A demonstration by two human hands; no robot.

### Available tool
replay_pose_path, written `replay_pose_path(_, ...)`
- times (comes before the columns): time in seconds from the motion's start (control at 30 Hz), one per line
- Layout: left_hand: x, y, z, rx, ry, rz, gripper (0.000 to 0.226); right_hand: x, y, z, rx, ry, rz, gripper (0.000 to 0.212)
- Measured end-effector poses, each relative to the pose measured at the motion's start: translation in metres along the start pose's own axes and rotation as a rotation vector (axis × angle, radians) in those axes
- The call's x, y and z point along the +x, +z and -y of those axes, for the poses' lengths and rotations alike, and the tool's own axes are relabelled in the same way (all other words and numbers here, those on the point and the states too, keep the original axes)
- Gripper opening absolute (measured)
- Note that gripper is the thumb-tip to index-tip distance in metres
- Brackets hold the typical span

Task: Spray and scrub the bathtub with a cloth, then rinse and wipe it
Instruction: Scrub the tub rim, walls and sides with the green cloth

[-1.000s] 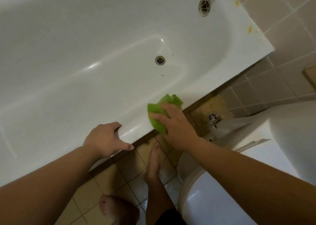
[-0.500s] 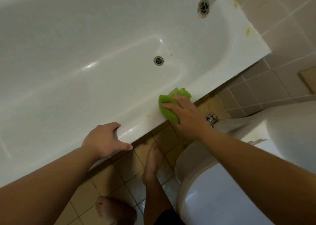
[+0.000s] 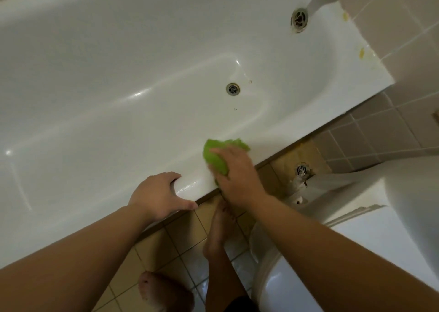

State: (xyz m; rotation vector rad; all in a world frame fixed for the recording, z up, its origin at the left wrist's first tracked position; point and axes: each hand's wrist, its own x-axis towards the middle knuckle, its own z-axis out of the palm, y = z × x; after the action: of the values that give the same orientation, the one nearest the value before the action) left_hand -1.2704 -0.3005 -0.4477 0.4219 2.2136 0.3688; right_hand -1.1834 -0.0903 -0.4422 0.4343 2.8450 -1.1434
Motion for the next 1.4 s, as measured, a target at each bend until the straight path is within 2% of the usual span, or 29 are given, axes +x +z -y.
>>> replay_pose_path(0.1, 0.000, 0.000, 0.000, 0.004, 0.001, 0.003, 0.109, -0.007, 0.008, -0.012, -0.150, -0.146, 0.101, 0.044)
replay_pose_path(0.17, 0.000, 0.000, 0.000, 0.008, -0.001, -0.005, 0.107, 0.001, -0.011, -0.036, -0.238, -0.156, 0.113, 0.050)
replay_pose_path(0.3, -0.004, 0.000, 0.001, 0.031, -0.018, -0.015, 0.107, 0.019, -0.035, -0.060, -0.314, 0.080, -0.074, 0.040)
replay_pose_path(0.37, -0.008, 0.001, 0.004, 0.033, -0.027, -0.019, 0.105, 0.023, -0.022, -0.044, -0.305, 0.224, -0.182, 0.038)
replay_pose_path(0.43, -0.012, 0.001, 0.008, 0.044, -0.026, -0.031, 0.098, 0.016, 0.003, -0.014, -0.296, 0.259, -0.219, 0.036)
replay_pose_path(0.53, -0.019, 0.003, 0.014, 0.067, -0.021, -0.054, 0.090, -0.014, 0.037, 0.014, -0.241, -0.009, -0.100, 0.040)
replay_pose_path(0.6, -0.023, 0.005, 0.019, 0.075, -0.021, -0.069, 0.085, -0.021, 0.029, 0.000, -0.242, -0.237, 0.049, 0.048)
replay_pose_path(0.63, -0.025, 0.005, 0.021, 0.073, -0.023, -0.079, 0.084, -0.016, 0.016, -0.012, -0.253, -0.283, 0.083, 0.050)
replay_pose_path(0.7, -0.030, 0.005, 0.025, 0.076, -0.029, -0.093, 0.081, -0.001, -0.011, -0.036, -0.282, -0.188, 0.022, 0.037)
replay_pose_path(0.77, -0.035, 0.005, 0.030, 0.077, -0.034, -0.108, 0.078, 0.012, -0.030, -0.054, -0.323, -0.013, -0.155, 0.026)
replay_pose_path(0.83, -0.040, 0.004, 0.036, 0.066, -0.043, -0.114, 0.075, 0.018, -0.022, -0.052, -0.314, 0.160, -0.252, 0.034)
replay_pose_path(0.9, -0.045, 0.003, 0.042, 0.067, -0.048, -0.116, 0.076, 0.013, 0.005, -0.028, -0.320, 0.230, -0.293, 0.037)
replay_pose_path(0.97, -0.049, 0.004, 0.047, 0.069, -0.055, -0.126, 0.077, -0.002, 0.034, 0.000, -0.321, 0.156, -0.249, 0.036)
replay_pose_path(1.03, -0.053, 0.007, 0.050, 0.074, -0.059, -0.150, 0.078, -0.022, 0.049, 0.015, -0.268, 0.000, -0.095, 0.039)
replay_pose_path(1.1, -0.056, 0.008, 0.053, 0.071, -0.063, -0.165, 0.079, -0.025, 0.036, 0.005, -0.255, -0.201, 0.062, 0.046)
replay_pose_path(1.17, -0.058, 0.009, 0.058, 0.082, -0.058, -0.172, 0.079, -0.014, 0.009, -0.018, -0.343, -0.310, 0.104, 0.045)
replay_pose_path(1.2, -0.060, 0.009, 0.061, 0.092, -0.057, -0.173, 0.078, -0.007, -0.006, -0.030, -0.374, -0.241, 0.071, 0.043)
replay_pose_path(1.3, -0.065, 0.010, 0.069, 0.111, -0.064, -0.195, 0.075, 0.005, -0.030, -0.045, -0.326, 0.162, -0.131, 0.046)
replay_pose_path(1.4, -0.069, 0.012, 0.072, 0.120, -0.073, -0.218, 0.074, 0.001, 0.009, -0.015, -0.307, 0.309, -0.224, 0.047)
